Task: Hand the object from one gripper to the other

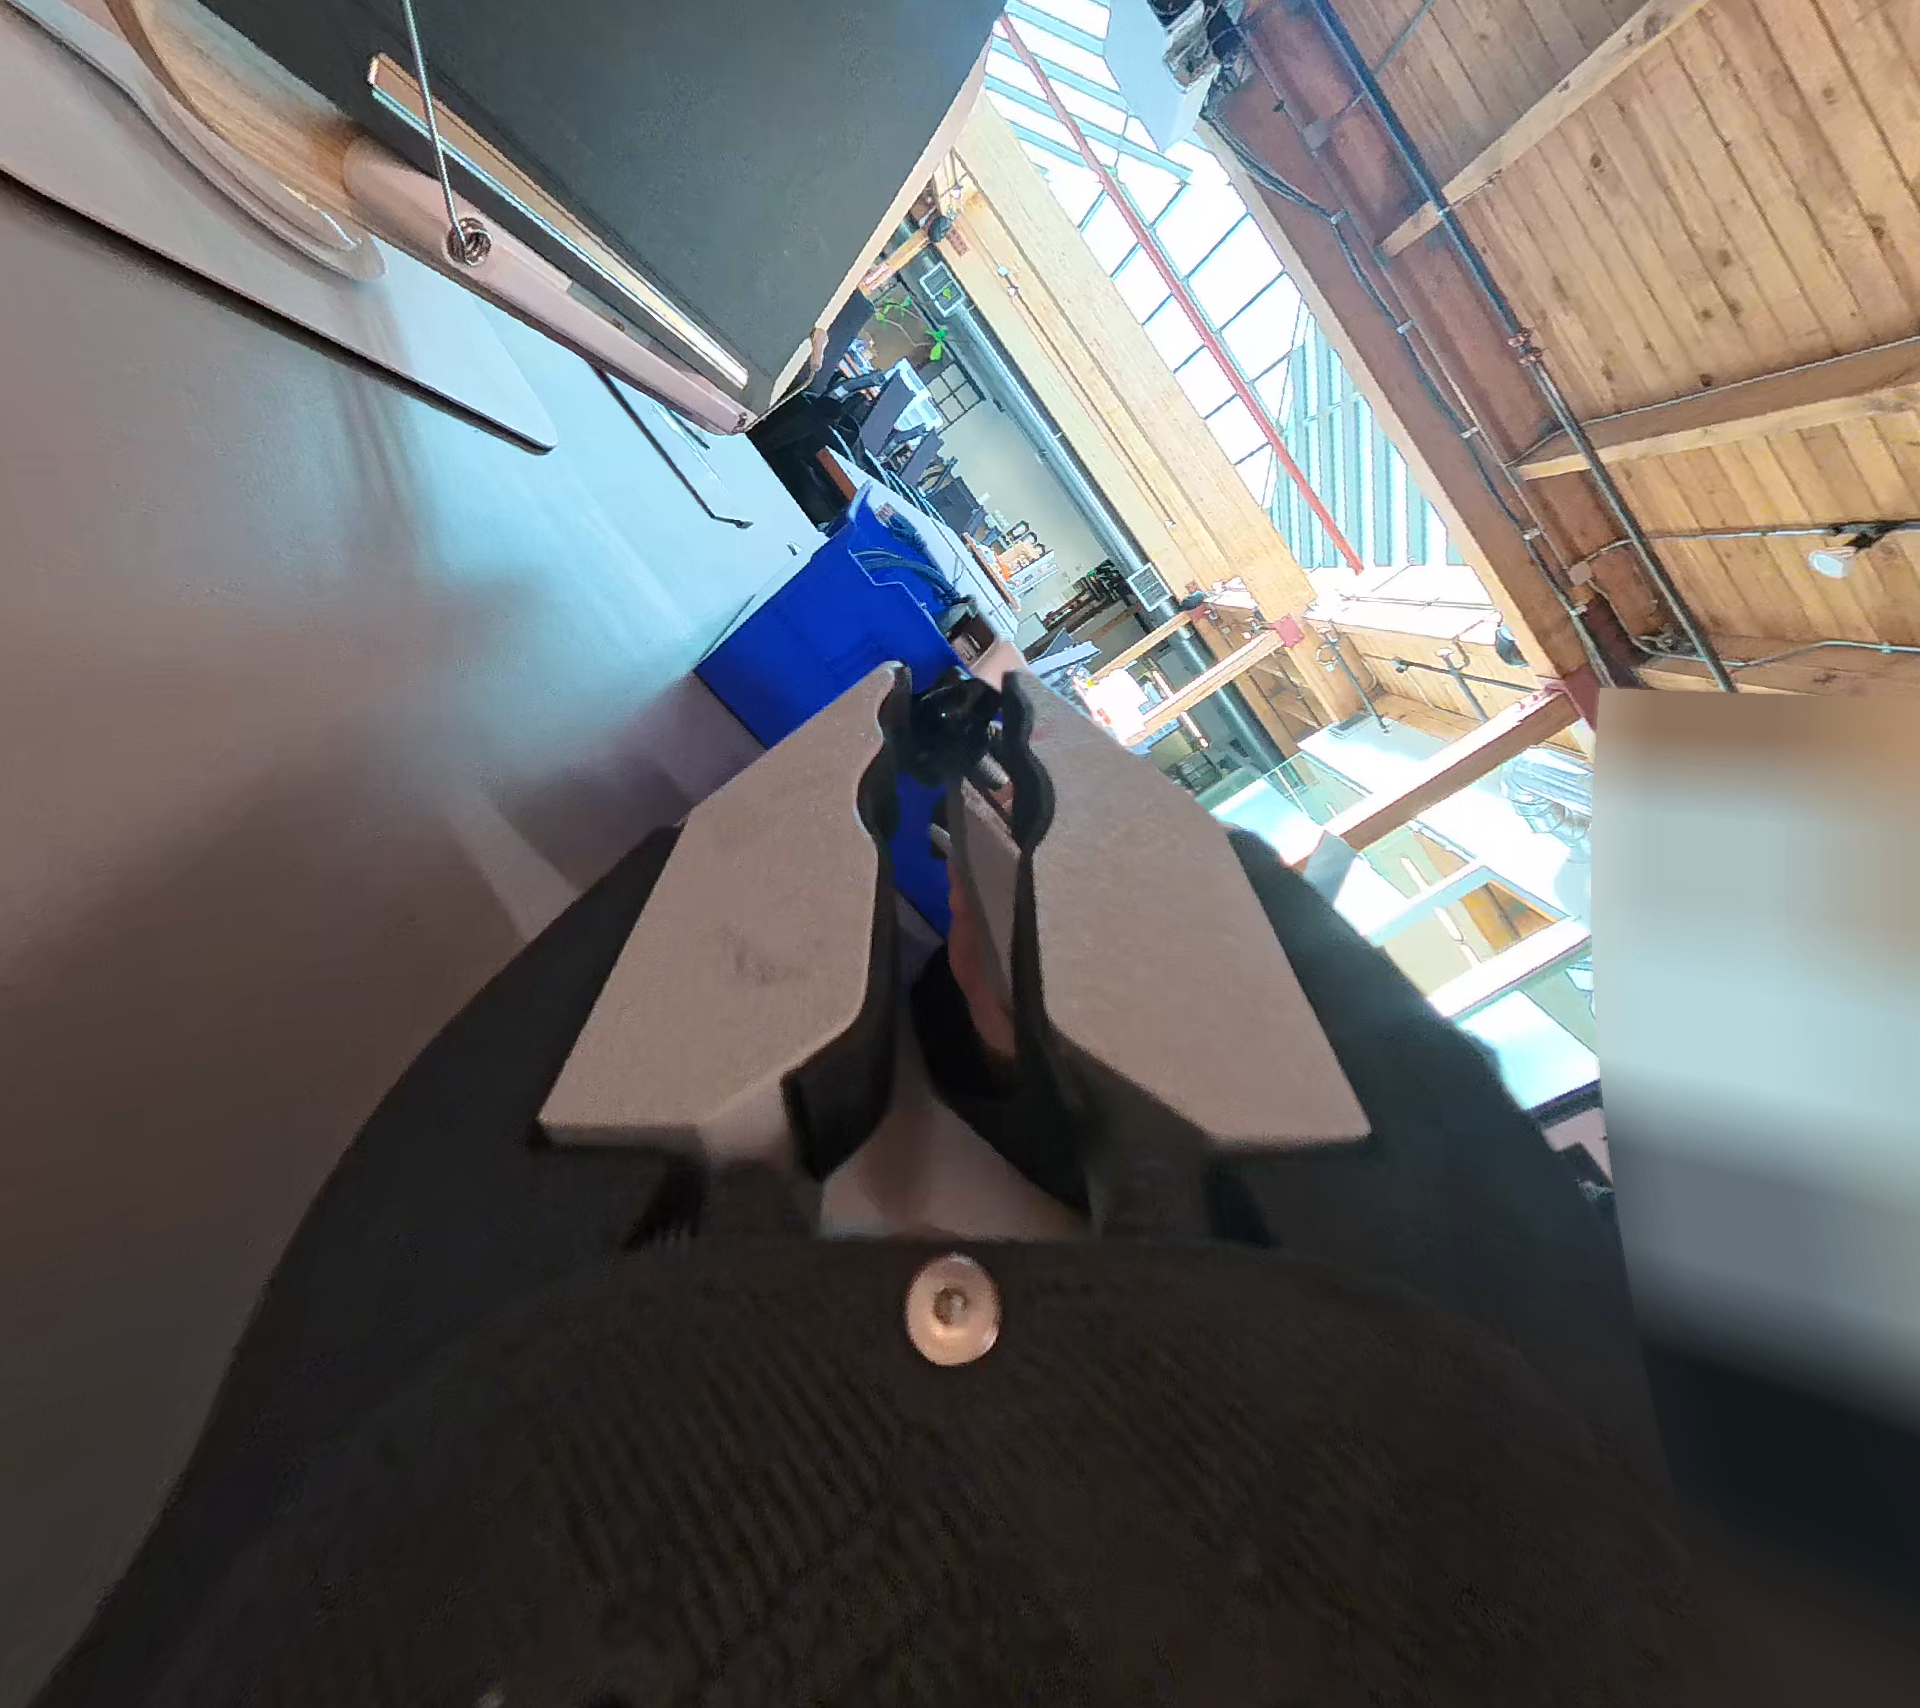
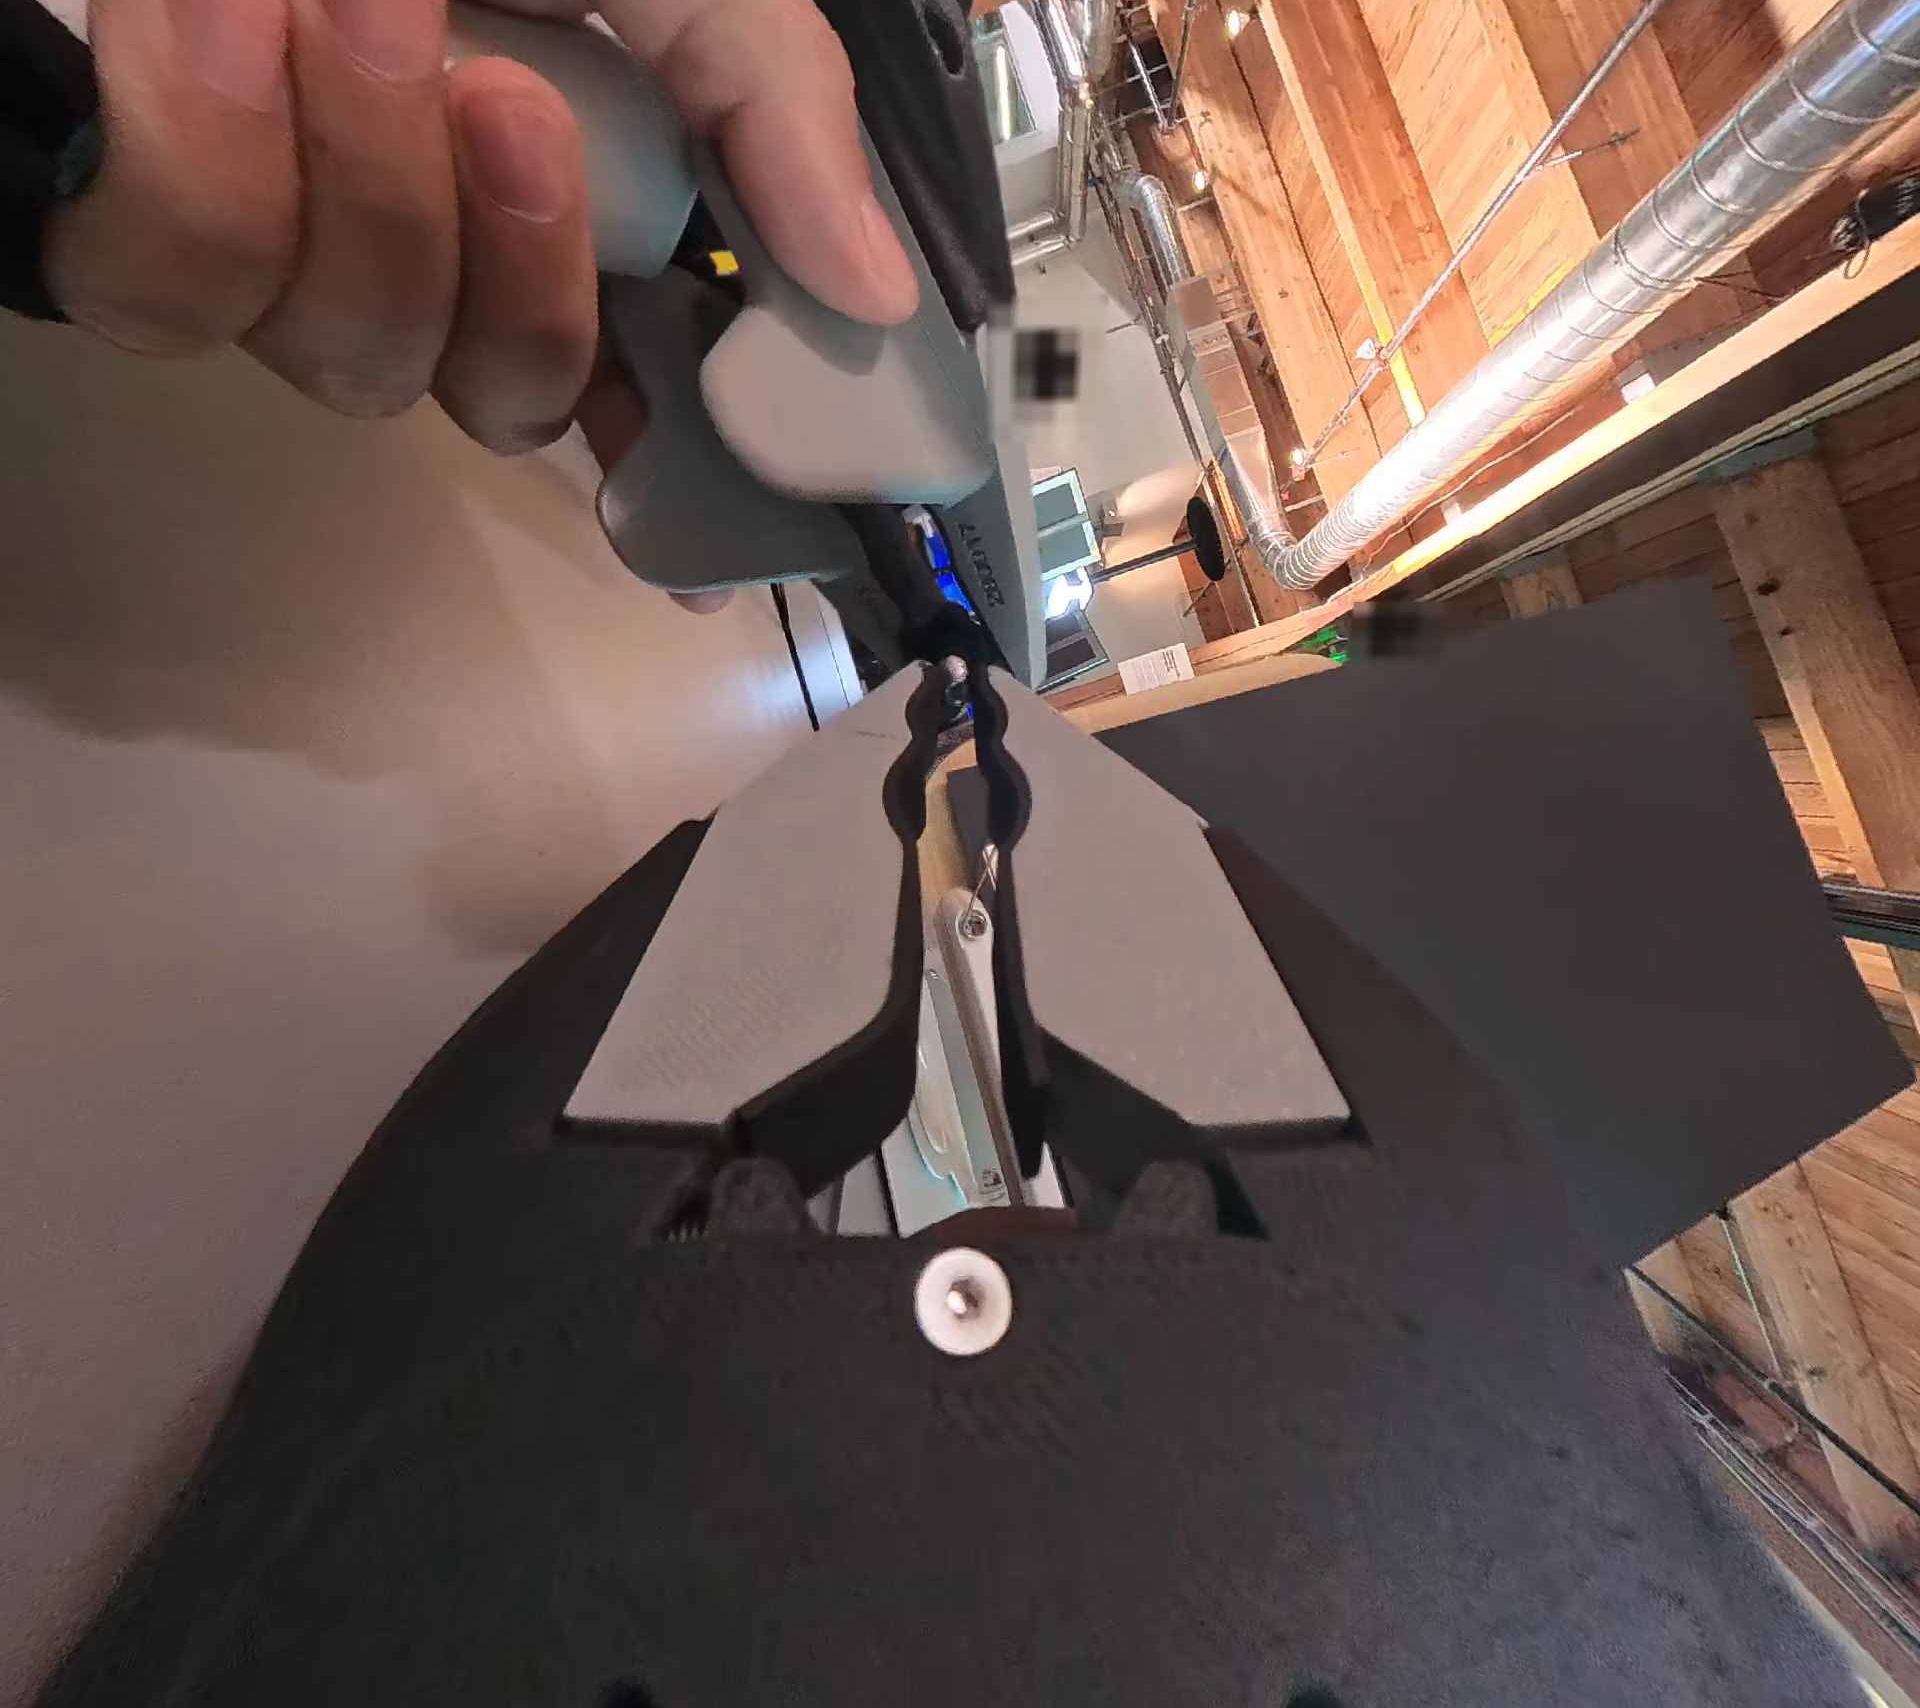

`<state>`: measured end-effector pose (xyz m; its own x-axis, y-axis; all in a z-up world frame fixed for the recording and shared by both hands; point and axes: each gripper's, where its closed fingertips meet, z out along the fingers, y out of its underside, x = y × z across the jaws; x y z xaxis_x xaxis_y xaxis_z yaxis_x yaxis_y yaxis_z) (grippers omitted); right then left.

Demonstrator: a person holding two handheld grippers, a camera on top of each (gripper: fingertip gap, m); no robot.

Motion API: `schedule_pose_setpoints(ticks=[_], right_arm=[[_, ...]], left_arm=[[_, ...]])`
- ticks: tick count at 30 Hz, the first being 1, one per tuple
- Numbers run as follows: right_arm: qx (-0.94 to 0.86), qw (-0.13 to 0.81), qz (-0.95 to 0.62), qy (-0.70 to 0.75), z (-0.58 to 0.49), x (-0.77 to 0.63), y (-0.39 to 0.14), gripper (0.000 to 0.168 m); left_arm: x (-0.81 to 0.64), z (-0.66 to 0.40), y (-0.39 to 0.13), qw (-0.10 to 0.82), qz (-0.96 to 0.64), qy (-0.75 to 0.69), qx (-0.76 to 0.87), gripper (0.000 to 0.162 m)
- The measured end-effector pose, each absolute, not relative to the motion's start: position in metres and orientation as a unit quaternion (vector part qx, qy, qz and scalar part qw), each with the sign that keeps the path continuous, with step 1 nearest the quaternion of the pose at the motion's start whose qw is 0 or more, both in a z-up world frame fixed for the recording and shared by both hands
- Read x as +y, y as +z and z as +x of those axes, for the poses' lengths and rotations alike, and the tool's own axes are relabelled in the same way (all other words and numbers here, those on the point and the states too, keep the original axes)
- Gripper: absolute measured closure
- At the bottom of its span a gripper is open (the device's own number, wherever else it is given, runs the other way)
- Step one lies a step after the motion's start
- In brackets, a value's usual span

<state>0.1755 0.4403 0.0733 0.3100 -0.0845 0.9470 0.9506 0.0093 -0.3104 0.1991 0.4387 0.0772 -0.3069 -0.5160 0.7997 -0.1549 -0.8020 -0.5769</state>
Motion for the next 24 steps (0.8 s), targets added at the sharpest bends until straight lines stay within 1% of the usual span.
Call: schedule_pose_setpoints(ticks=[5, 8, 11, 15, 18, 21, 23, 24], right_arm=[[-0.377, 0.594, -0.559, -0.438, 0.178, 0.441, 0.076, 0.165], [-0.379, 0.59, -0.553, -0.451, 0.179, 0.441, 0.076, 0.165], [-0.38, 0.592, -0.551, -0.45, 0.178, 0.441, 0.077, 0.165], [-0.375, 0.596, -0.55, -0.45, 0.178, 0.44, 0.077, 0.165], [-0.349, 0.616, -0.574, -0.411, 0.18, 0.439, 0.077, 0.166], [-0.308, 0.658, -0.623, -0.29, 0.182, 0.436, 0.075, 0.167], [-0.251, 0.681, -0.66, -0.196, 0.193, 0.436, 0.075, 0.165], [-0.226, 0.683, -0.68, -0.14, 0.196, 0.436, 0.074, 0.161]], left_arm=[[0.439, 0.199, 0.079, 0.115, -0.578, -0.756, 0.285, 0.147], [0.435, 0.2, 0.08, 0.099, -0.573, -0.762, 0.284, 0.137], [0.437, 0.201, 0.075, 0.113, -0.581, -0.752, 0.29, 0.147], [0.437, 0.2, 0.077, 0.137, -0.578, -0.743, 0.309, 0.148], [0.445, 0.2, 0.078, 0.196, -0.585, -0.718, 0.323, 0.148], [0.462, 0.194, 0.083, 0.285, -0.587, -0.673, 0.349, 0.148], [0.47, 0.19, 0.087, 0.362, -0.576, -0.622, 0.386, 0.148], [0.473, 0.188, 0.089, 0.403, -0.565, -0.592, 0.41, 0.148]])
